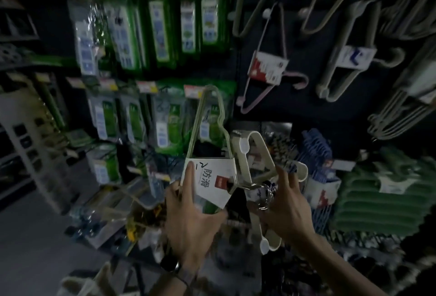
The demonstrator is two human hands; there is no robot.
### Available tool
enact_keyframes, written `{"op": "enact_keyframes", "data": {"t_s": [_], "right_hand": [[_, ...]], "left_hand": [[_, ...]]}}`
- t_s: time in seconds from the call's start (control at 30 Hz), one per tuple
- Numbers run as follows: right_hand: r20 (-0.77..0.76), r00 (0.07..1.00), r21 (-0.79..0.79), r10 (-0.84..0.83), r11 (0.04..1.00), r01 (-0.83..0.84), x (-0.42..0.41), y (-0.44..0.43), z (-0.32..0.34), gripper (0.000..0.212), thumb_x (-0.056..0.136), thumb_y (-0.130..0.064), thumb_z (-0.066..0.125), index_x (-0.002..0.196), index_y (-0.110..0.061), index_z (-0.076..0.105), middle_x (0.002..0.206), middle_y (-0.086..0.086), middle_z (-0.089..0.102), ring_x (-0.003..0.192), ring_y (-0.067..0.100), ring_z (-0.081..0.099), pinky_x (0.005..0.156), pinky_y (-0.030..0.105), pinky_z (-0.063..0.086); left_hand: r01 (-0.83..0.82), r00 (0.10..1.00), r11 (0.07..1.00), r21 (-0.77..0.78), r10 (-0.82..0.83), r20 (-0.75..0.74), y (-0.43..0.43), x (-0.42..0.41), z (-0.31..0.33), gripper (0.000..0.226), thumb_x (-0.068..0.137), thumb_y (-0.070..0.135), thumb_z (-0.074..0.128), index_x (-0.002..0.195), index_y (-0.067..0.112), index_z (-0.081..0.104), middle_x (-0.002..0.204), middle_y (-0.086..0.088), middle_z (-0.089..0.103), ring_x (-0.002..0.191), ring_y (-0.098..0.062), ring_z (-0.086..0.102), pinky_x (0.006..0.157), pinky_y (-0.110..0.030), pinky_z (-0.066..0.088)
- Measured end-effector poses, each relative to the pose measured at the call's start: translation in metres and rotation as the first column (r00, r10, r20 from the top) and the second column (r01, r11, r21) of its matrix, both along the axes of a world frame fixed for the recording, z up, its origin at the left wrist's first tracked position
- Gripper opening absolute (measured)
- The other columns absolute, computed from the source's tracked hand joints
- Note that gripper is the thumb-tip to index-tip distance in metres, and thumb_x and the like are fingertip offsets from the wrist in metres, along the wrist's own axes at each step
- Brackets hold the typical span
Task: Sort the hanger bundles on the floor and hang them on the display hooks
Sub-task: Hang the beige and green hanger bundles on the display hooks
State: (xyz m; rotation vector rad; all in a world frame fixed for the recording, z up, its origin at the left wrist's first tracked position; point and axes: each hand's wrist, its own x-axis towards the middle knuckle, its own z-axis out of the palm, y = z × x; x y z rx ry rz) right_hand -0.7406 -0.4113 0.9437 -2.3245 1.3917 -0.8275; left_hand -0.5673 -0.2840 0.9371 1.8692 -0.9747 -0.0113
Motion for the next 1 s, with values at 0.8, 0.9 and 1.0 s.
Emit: {"op": "enact_keyframes", "data": {"t_s": [0.8,0.9,1.0], "right_hand": [[0.134,0.944,-0.334,-0.300,0.883,0.328,-0.086,-0.062,0.258,0.123,0.063,-0.077,0.078,0.160,-0.034,0.015,0.124,-0.004,0.043,0.096,0.027,0.061,0.067,0.041,0.054],[0.132,0.939,-0.341,-0.318,0.875,0.344,-0.090,-0.073,0.280,0.134,0.061,-0.085,0.071,0.165,-0.031,0.006,0.132,-0.002,0.044,0.098,0.023,0.059,0.065,0.037,0.050],[0.160,0.936,-0.350,-0.312,0.869,0.350,-0.090,-0.085,0.301,0.132,0.063,-0.084,0.070,0.165,-0.032,0.003,0.130,-0.004,0.043,0.091,0.021,0.054,0.064,0.035,0.046]], "left_hand": [[0.342,0.899,0.856,-0.388,-0.178,0.400,-0.144,-0.016,0.263,0.120,0.055,0.083,0.071,0.158,0.051,0.018,0.130,0.010,0.032,0.089,-0.006,0.048,0.051,-0.013,0.040],[0.308,0.908,0.853,-0.421,-0.131,0.398,-0.159,-0.007,0.301,0.123,0.052,0.074,0.076,0.158,0.054,0.017,0.123,0.012,0.028,0.089,-0.009,0.052,0.053,-0.018,0.043],[0.235,0.911,0.884,-0.405,-0.054,0.410,-0.173,0.001,0.342,0.125,0.056,0.063,0.086,0.157,0.056,0.015,0.135,0.000,0.032,0.089,-0.015,0.053,0.057,-0.022,0.043]]}}
